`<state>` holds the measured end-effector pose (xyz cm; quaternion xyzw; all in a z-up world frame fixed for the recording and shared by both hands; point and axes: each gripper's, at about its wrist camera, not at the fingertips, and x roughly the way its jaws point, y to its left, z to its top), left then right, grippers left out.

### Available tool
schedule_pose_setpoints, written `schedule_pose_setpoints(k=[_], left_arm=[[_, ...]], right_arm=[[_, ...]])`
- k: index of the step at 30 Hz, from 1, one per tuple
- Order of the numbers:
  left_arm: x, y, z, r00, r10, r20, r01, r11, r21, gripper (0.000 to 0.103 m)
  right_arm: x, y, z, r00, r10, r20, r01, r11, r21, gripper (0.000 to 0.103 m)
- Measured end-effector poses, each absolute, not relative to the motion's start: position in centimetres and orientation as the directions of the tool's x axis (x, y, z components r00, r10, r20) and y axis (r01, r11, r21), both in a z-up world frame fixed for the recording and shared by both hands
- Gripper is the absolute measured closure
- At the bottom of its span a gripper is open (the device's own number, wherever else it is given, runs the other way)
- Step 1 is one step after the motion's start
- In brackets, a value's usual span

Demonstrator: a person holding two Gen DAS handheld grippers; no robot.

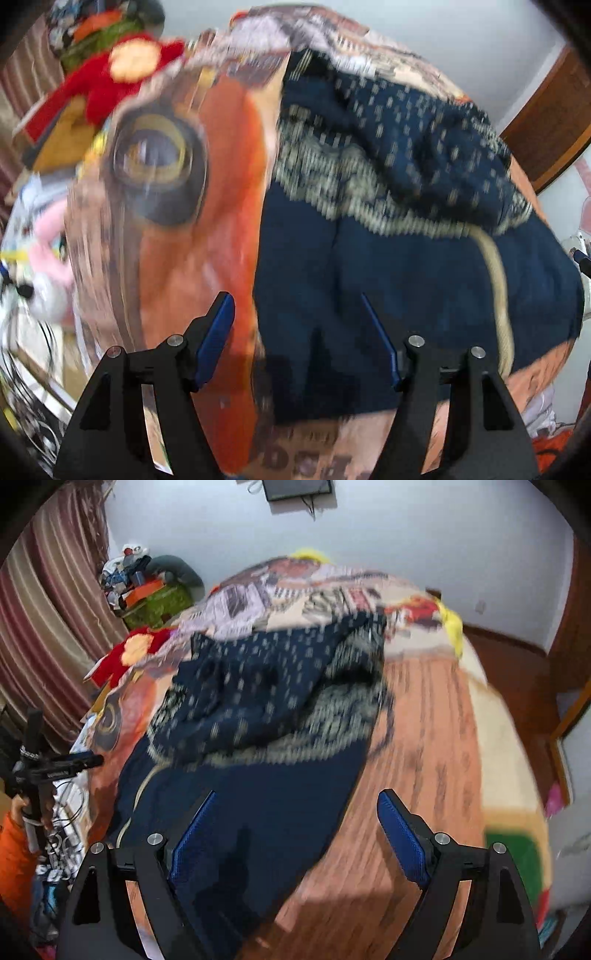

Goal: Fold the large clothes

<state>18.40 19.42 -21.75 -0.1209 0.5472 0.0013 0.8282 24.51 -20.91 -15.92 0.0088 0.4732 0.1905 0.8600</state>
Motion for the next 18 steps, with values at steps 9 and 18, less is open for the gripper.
schedule_pose_setpoints(k=[9,18], left_arm=[[14.3,20.1,-26.5,0.365,-0.273,-0.89,-0.228,0.9,-0.37,0.035],[14.6,19.7,-29.0,0.368,-0.346,-0.863,-0.275,0.846,-0.457,0.038]], right_arm=[[20.6,-20.2,-16.7,0.468,0.384,-0.796,-0.326,0.912,0.248,0.017],[20.1,-19.3,-17.3,0.457,0.415,-0.787,-0.34,0.899,0.277,0.034]])
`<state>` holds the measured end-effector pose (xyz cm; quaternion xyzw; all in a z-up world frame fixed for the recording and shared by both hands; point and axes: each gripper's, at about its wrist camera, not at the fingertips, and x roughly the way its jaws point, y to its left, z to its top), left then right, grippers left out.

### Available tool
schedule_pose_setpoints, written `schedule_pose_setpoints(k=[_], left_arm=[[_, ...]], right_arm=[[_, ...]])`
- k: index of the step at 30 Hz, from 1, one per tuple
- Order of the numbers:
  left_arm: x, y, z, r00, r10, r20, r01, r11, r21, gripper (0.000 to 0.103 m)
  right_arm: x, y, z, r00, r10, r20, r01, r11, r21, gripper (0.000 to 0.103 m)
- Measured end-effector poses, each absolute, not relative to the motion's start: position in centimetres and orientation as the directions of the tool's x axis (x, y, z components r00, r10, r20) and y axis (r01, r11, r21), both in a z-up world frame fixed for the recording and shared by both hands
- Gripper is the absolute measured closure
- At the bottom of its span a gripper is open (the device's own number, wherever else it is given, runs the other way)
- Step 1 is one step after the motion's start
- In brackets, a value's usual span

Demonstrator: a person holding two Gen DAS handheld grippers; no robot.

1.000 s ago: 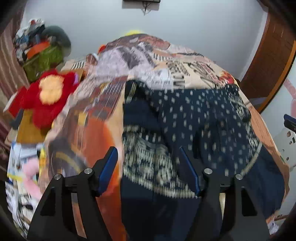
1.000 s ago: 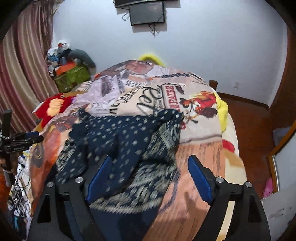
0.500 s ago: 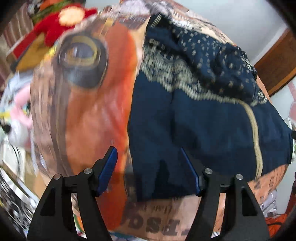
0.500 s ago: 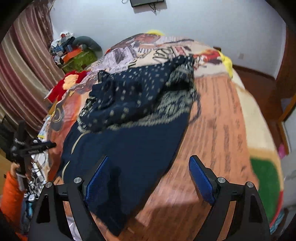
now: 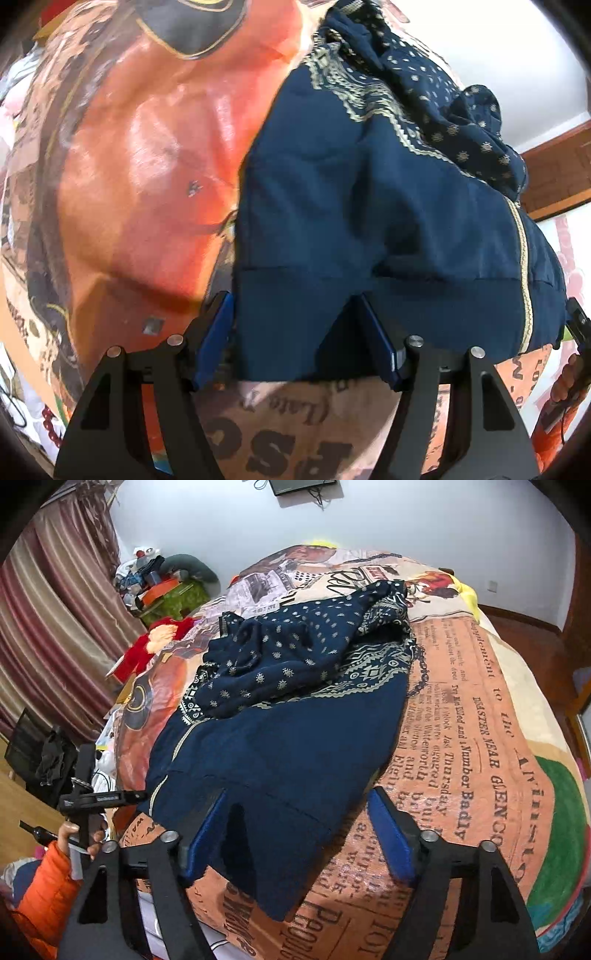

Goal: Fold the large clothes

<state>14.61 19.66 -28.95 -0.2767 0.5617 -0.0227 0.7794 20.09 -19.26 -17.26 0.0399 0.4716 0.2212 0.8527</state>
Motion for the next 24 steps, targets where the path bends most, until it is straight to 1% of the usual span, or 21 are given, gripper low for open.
schedule_pose_setpoints(k=[1,3,4,5,6,7,8,9,11,13,18,24], left_arm=[[14.8,19.6,-28.9,0.371,-0.352,-0.86,-0.274,0.843,-0.463,0.043],[15.3,19.5,-29.0,0.373,-0.361,-0.855,-0.276,0.836,-0.474,0.049],[15.6,19.5,-29.1,0.374,-0.371,-0.85,-0.272,0.832,-0.483,0.059],[15.9,19.4,-29.0,0.374,-0.384,-0.844,-0.268,0.827,-0.495,0.073],[16.2,19.3,-29.0,0.373,-0.393,-0.84,-0.265,0.823,-0.502,0.078],[16.5,19.2,-28.8,0.373,-0.389,-0.842,-0.261,0.827,-0.497,0.088],[16.8,19.0,-28.4,0.375,-0.37,-0.85,-0.254,0.841,-0.478,0.093],[17.2,18.8,-28.0,0.377,-0.356,-0.855,-0.241,0.854,-0.462,0.093],[17.7,18.2,-26.4,0.406,-0.339,-0.849,-0.206,0.871,-0.446,0.094],[17.9,18.0,-24.0,0.457,-0.333,-0.825,-0.166,0.879,-0.447,0.094],[19.5,18.2,-17.1,0.594,-0.314,-0.741,-0.081,0.893,-0.443,0.094],[22.9,18.0,-11.0,0.687,-0.285,-0.669,-0.024,0.911,-0.412,0.094]], right_arm=[[20.2,-19.2,-17.3,0.457,0.415,-0.787,-0.337,0.899,0.278,0.037],[20.2,-18.9,-17.5,0.455,0.416,-0.787,-0.344,0.898,0.276,0.043],[20.2,-18.6,-17.6,0.456,0.415,-0.787,-0.352,0.896,0.269,0.049],[20.2,-18.4,-17.7,0.457,0.415,-0.787,-0.358,0.895,0.265,0.057],[20.2,-18.3,-17.7,0.457,0.415,-0.787,-0.362,0.895,0.262,0.06],[20.3,-18.1,-17.8,0.46,0.416,-0.785,-0.363,0.894,0.262,0.068],[20.4,-18.0,-17.8,0.457,0.426,-0.781,-0.367,0.89,0.27,0.077],[20.4,-17.9,-17.8,0.456,0.43,-0.779,-0.367,0.888,0.275,0.079],[20.7,-17.9,-17.7,0.458,0.45,-0.767,-0.369,0.881,0.296,0.088],[21.1,-18.0,-17.5,0.459,0.471,-0.753,-0.369,0.872,0.321,0.091],[22.6,-18.1,-15.4,0.499,0.507,-0.703,-0.389,0.856,0.34,0.093],[26.5,-18.9,-12.3,0.561,0.513,-0.649,-0.389,0.856,0.339,0.093]])
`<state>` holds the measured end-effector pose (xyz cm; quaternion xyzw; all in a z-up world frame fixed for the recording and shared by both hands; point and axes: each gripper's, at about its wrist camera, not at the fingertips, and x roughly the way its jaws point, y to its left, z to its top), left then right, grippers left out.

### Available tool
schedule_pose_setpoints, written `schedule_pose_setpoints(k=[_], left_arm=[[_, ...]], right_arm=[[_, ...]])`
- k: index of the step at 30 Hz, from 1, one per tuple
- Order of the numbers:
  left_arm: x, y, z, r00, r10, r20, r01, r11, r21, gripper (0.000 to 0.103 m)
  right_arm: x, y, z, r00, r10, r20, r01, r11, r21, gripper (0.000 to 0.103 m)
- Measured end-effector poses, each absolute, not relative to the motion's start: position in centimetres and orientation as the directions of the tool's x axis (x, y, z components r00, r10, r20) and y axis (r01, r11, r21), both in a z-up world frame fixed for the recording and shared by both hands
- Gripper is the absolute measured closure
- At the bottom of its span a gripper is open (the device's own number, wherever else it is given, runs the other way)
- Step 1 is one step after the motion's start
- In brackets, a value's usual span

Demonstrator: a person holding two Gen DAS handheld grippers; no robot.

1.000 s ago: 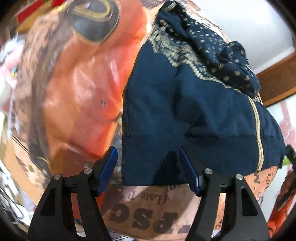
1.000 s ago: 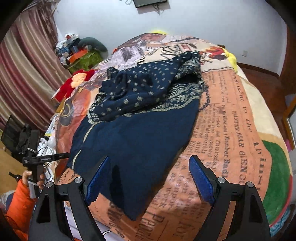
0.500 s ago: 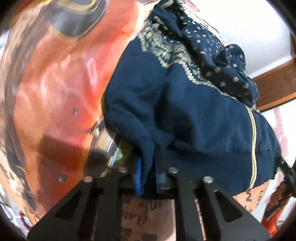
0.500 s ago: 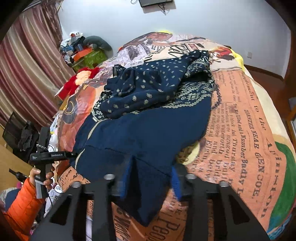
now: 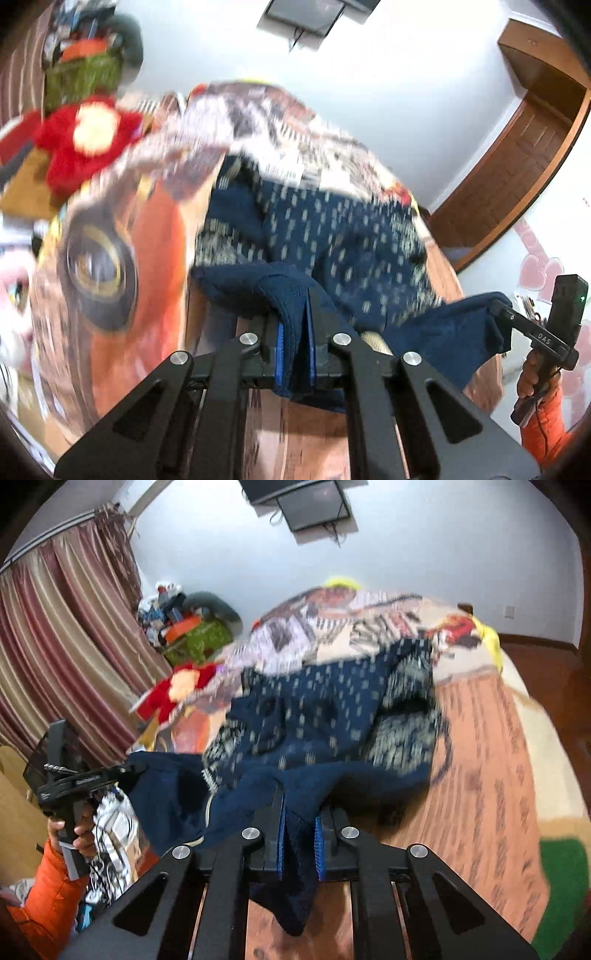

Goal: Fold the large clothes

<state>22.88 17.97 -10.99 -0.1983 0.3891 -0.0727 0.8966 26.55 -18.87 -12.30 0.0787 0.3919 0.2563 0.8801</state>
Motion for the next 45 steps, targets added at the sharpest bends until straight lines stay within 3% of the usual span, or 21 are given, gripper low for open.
schedule_pose_setpoints(k=[7,13,20,29,33,39,41,45], left_arm=[[30.1,18.1,-7.9,0.742,-0.201,-0.639,-0.057,0.932,-0.359,0.094],[36.4,19.1,-9.1,0.742,-0.103,-0.663,-0.136,0.945,-0.298,0.095],[43.9,19.5,-13.9,0.68,-0.009,-0.734,-0.202,0.959,-0.199,0.095],[50.8,20.5,-22.4,0.564,0.029,-0.825,-0.274,0.949,-0.154,0.094],[51.4,20.5,-24.6,0.532,0.014,-0.847,-0.257,0.955,-0.146,0.092],[50.5,21.9,-23.3,0.525,-0.054,-0.849,-0.242,0.947,-0.21,0.082],[50.0,22.2,-22.2,0.528,-0.005,-0.849,-0.258,0.952,-0.167,0.065],[48.6,22.8,-19.2,0.551,0.122,-0.826,-0.284,0.958,-0.048,0.063]], right_arm=[[33.4,-19.3,-10.5,0.612,0.483,-0.626,-0.355,0.875,0.328,0.094],[41.6,-19.2,-11.6,0.615,0.433,-0.659,-0.293,0.901,0.319,0.094],[50.0,-18.2,-15.4,0.574,0.393,-0.719,-0.23,0.92,0.319,0.094],[57.5,-18.7,-22.0,0.503,0.375,-0.779,-0.149,0.925,0.35,0.094],[58.5,-19.8,-23.6,0.472,0.432,-0.768,-0.162,0.899,0.406,0.094],[58.8,-21.7,-23.1,0.379,0.519,-0.766,-0.185,0.853,0.487,0.093],[58.5,-21.9,-22.4,0.363,0.521,-0.772,-0.19,0.853,0.486,0.093],[56.9,-21.5,-20.4,0.375,0.464,-0.803,-0.242,0.885,0.398,0.093]])
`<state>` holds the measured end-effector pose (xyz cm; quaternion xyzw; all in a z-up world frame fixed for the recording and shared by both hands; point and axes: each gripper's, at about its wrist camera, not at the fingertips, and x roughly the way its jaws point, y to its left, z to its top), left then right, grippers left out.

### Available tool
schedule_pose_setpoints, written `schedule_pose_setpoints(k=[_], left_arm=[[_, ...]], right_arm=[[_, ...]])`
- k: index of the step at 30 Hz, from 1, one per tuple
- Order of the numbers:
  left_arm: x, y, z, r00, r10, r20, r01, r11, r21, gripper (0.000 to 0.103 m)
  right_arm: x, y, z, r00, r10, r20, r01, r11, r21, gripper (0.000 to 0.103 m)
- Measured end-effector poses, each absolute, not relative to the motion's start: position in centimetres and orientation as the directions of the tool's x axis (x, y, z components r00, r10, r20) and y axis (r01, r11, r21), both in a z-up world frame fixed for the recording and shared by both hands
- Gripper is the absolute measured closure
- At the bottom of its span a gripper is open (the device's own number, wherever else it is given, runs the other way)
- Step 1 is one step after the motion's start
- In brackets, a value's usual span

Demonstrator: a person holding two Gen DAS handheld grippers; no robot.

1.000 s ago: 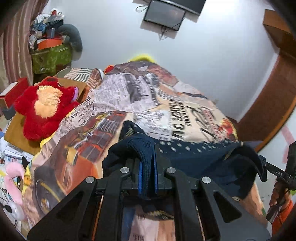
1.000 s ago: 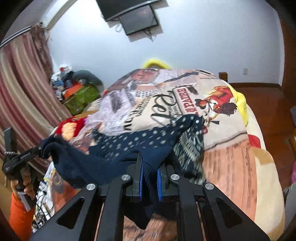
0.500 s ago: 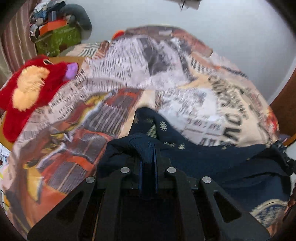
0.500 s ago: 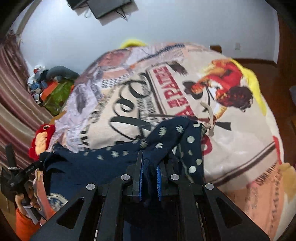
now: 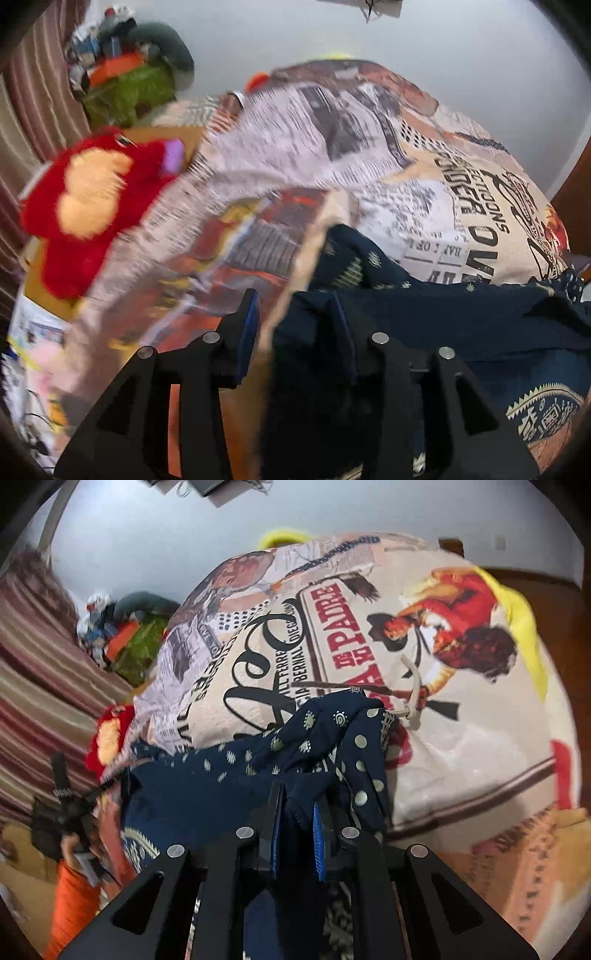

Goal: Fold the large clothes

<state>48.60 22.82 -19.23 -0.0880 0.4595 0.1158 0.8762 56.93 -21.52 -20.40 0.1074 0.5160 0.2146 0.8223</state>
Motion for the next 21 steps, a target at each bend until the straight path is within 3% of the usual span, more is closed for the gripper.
schedule_pose_setpoints(k=[3,6,10,15,21], left_arm=[[47.4,23.3,-17.1,0.563,0.135,-0.815,-0.279,0.96,-0.034,0.062],[45.6,22.8,-15.3,0.587,0.152,-0.795,-0.254,0.967,-0.002,0.051],[43.8,20.8,-14.3,0.601,0.129,-0.789,-0.173,0.985,0.029,0.047],[43.0,17.1,-14.9,0.588,0.059,-0.807,-0.067,0.997,0.024,0.041],[44.1,12.5,-18.2,0.511,-0.047,-0.859,0.036,0.999,-0.033,0.039]], right_arm=[[55.5,-21.2,-18.6,0.403,0.407,-0.82,-0.262,0.909,0.323,0.092],[54.1,-21.5,-16.6,0.488,0.3,-0.82,-0.242,0.949,0.203,0.078],[51.7,-22.3,-13.5,0.589,0.283,-0.757,-0.244,0.955,0.168,0.035],[49.2,-20.3,-12.2,0.595,0.32,-0.738,-0.331,0.933,0.138,0.032],[47.8,-15.2,-15.0,0.512,0.371,-0.775,-0.443,0.886,0.132,0.029]])
